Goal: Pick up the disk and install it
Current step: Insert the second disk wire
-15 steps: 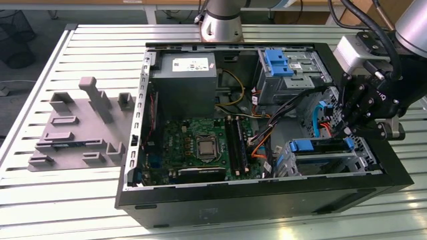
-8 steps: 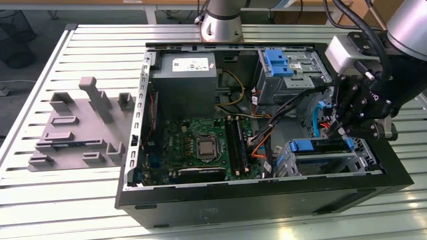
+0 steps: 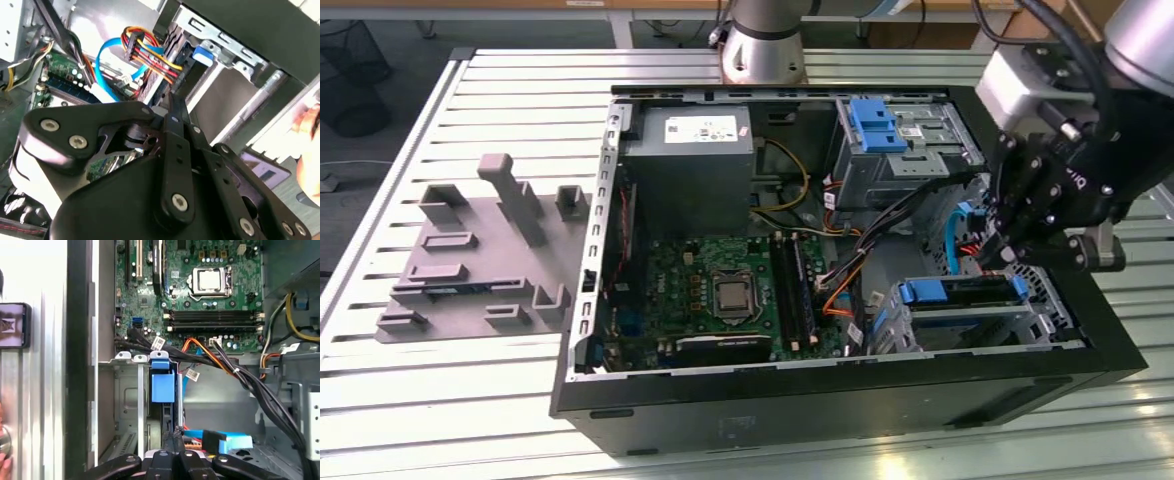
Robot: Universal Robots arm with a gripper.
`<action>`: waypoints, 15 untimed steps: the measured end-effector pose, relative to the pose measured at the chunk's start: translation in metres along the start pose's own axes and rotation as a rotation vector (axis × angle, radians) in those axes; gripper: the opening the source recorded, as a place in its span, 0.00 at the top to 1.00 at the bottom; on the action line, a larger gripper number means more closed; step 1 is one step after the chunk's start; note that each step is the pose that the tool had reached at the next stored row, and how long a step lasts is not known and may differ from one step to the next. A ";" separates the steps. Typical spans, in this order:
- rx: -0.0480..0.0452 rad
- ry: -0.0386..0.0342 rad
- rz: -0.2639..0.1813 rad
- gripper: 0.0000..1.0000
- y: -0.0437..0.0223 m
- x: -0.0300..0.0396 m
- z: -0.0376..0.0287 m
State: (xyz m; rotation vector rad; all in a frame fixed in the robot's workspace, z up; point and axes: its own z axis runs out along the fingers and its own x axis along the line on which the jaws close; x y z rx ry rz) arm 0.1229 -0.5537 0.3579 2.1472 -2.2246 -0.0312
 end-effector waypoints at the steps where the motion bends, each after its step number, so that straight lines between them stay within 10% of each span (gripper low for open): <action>1: -0.0002 -0.0002 0.000 0.89 0.0002 0.0000 -0.0041; 7: 0.0016 -0.0002 0.000 0.89 0.0088 0.0005 -0.0084; 15: 0.0017 -0.0006 0.000 0.89 0.0114 -0.0044 -0.0317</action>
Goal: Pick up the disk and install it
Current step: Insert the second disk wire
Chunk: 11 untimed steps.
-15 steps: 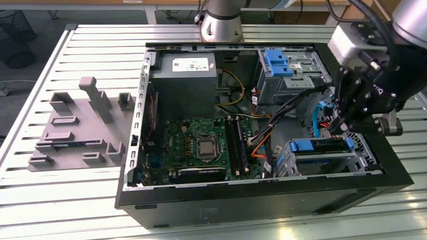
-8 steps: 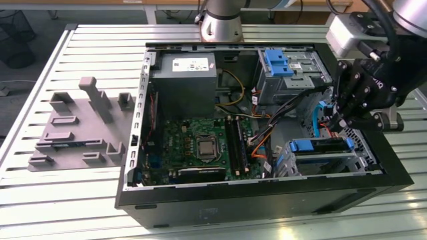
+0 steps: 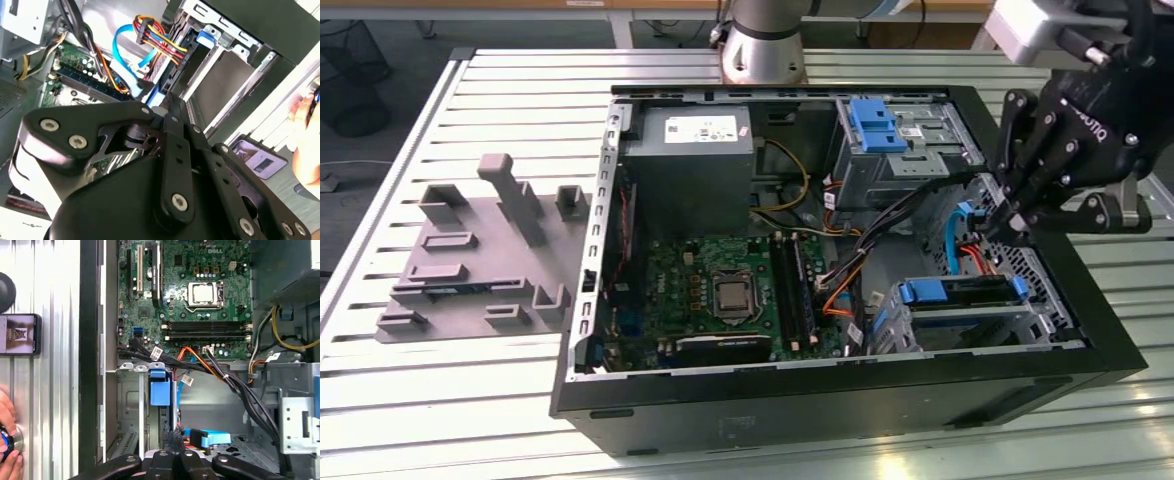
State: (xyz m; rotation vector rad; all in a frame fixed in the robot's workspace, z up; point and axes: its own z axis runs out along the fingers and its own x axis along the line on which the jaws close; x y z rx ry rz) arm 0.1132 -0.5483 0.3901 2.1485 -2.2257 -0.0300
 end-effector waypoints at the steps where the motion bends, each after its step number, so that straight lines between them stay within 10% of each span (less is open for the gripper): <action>1: 0.0000 0.0001 0.000 0.89 0.0001 -0.0019 -0.0008; 11: 0.0013 0.0003 -0.002 0.89 0.0043 -0.0193 -0.0029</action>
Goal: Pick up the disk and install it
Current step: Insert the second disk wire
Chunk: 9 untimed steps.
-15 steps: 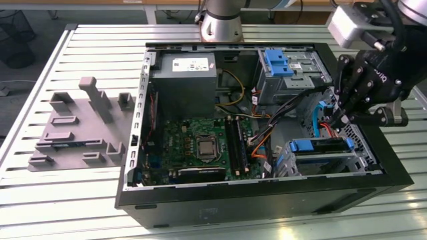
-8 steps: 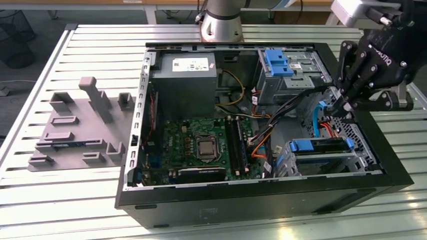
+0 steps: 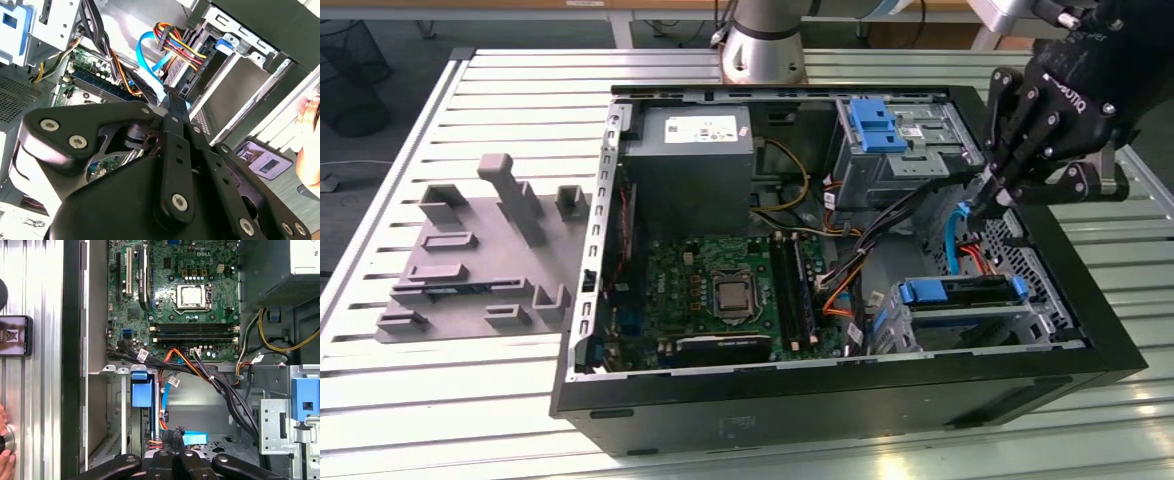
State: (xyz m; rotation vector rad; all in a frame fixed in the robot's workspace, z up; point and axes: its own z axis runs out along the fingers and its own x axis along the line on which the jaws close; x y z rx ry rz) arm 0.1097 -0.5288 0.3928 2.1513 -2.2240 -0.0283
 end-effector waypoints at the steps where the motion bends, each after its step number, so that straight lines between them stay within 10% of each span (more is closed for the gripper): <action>1: 0.0005 0.0000 0.000 0.89 0.0005 -0.0006 0.0000; 9: 0.0173 0.0080 0.001 0.76 0.0039 -0.0065 0.0033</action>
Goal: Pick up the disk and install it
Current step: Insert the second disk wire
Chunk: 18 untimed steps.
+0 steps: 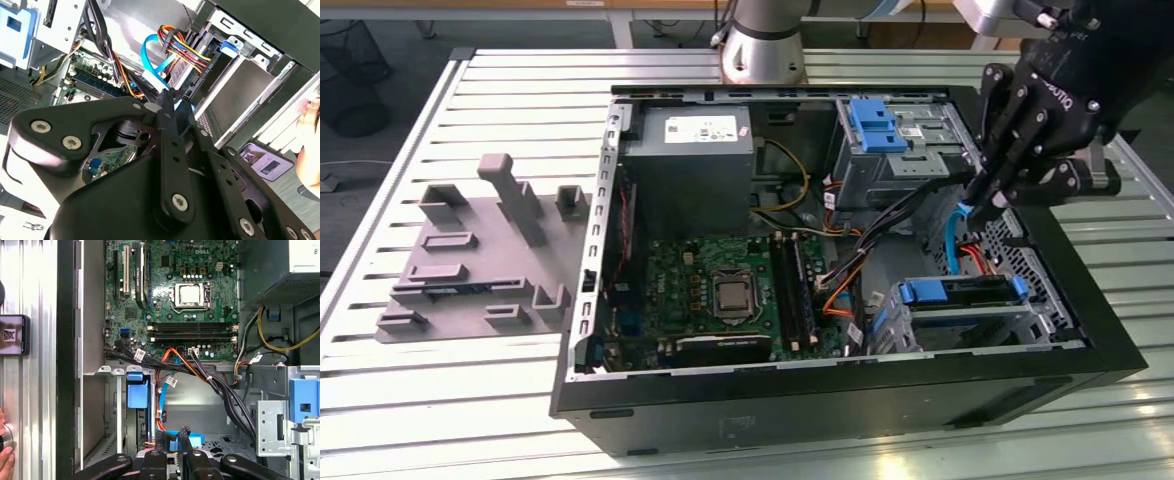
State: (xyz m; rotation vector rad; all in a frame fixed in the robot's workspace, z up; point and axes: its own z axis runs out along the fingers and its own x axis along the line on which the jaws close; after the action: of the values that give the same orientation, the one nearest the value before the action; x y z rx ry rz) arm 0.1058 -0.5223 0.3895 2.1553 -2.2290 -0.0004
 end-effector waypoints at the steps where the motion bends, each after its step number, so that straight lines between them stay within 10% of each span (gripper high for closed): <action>1: 0.0049 0.0013 0.000 0.76 0.0012 -0.0003 0.0009; 6: 0.0201 0.0183 0.001 0.76 0.0024 -0.0025 0.0057; 15: 0.0308 0.0707 0.002 0.84 0.0023 -0.0030 0.0127; 18: 0.0322 0.0766 0.002 0.84 0.0022 -0.0031 0.0163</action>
State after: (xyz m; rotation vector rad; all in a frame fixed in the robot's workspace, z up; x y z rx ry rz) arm 0.1033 -0.5196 0.3732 2.1300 -2.2049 0.1169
